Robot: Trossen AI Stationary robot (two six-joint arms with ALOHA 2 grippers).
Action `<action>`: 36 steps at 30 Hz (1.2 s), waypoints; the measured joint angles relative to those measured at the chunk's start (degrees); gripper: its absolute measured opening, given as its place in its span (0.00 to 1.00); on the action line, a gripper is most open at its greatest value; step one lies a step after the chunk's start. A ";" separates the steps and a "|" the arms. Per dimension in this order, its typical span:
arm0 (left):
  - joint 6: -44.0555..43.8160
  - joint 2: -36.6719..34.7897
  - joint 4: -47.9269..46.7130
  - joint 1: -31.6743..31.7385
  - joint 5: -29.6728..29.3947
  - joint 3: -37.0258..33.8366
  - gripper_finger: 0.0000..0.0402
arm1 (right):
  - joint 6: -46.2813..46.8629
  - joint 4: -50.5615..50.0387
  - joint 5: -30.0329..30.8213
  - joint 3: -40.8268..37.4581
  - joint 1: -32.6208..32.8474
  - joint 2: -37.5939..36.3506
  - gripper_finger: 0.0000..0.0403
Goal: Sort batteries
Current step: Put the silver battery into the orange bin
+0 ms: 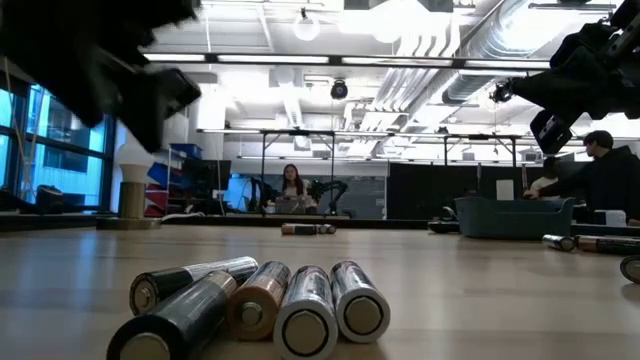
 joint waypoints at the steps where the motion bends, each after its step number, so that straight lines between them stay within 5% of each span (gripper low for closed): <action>1: 0.00 0.22 1.06 -0.74 0.02 0.03 0.54 | 0.00 0.00 0.00 -0.01 0.00 0.00 0.00; 9: 0.86 3.12 8.02 0.81 1.24 1.68 0.54 | 0.00 0.00 0.02 -0.02 0.00 0.00 0.00; 17: -4.71 10.12 5.47 2.12 2.96 11.49 0.54 | 0.00 0.00 0.02 -0.01 0.00 0.02 0.00; 27: -29.94 25.79 -7.81 3.31 -0.65 31.30 0.54 | 0.00 -0.02 0.02 -0.02 0.00 0.02 0.00; 33: -43.61 29.91 -8.70 -0.17 0.52 34.76 0.54 | 0.00 -0.02 0.03 -0.01 0.00 0.02 0.00; 36: -48.56 29.94 -11.24 -3.77 -3.57 34.82 0.54 | 0.00 -0.02 0.03 -0.02 0.00 0.02 0.00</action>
